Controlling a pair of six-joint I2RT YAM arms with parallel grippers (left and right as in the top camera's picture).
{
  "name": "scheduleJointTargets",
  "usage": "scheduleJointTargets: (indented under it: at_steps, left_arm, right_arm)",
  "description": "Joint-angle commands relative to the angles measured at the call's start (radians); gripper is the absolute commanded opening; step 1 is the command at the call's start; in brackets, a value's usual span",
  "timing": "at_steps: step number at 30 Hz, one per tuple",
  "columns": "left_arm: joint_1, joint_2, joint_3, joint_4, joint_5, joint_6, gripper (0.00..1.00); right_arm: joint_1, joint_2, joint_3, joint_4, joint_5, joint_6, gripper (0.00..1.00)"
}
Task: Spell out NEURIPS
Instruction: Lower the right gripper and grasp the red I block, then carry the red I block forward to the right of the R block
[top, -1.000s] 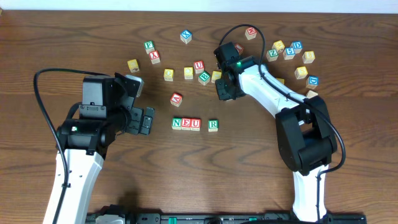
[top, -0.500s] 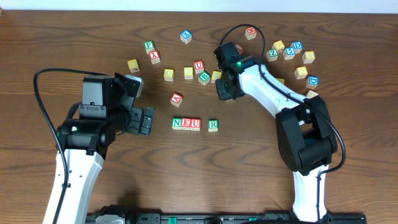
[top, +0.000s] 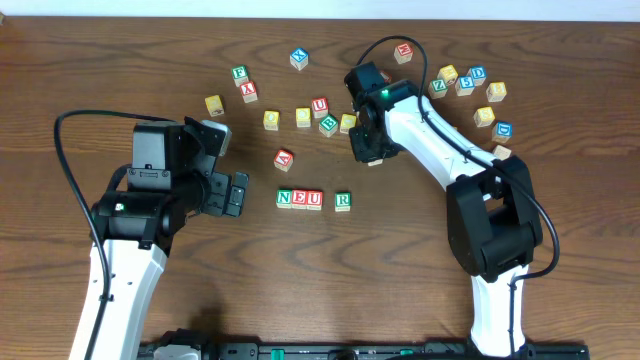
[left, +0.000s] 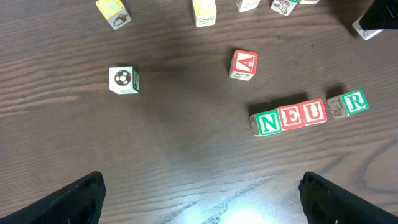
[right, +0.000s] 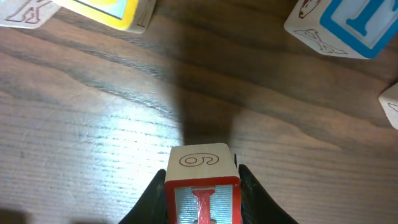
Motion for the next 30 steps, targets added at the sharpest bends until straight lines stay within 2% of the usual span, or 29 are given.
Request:
scheduleJointTargets:
  at_steps: [1,7,13,21,30]
  left_arm:
    - [0.004,-0.001,0.027,-0.003,-0.010,0.006,0.98]
    - [0.004,-0.001,0.027,-0.003,-0.010,0.006,0.98]
    - [0.004,-0.001,0.027,-0.003,-0.010,0.006,0.98]
    - [0.004,-0.001,0.027,-0.003,-0.010,0.006,0.98]
    - [0.004,-0.001,0.027,-0.003,-0.010,0.006,0.98]
  right_arm:
    - [0.005,-0.029,0.020,-0.037,-0.008,0.032,0.01]
    - [0.026,-0.076,0.012,-0.053,0.019,0.087,0.01]
    - [0.111,-0.193,-0.040,-0.053,0.144,0.152,0.01]
    - [0.205,-0.464,-0.404,0.108,0.179,0.277,0.01]
    - [0.208,-0.498,-0.654,0.323,0.177,0.420,0.01]
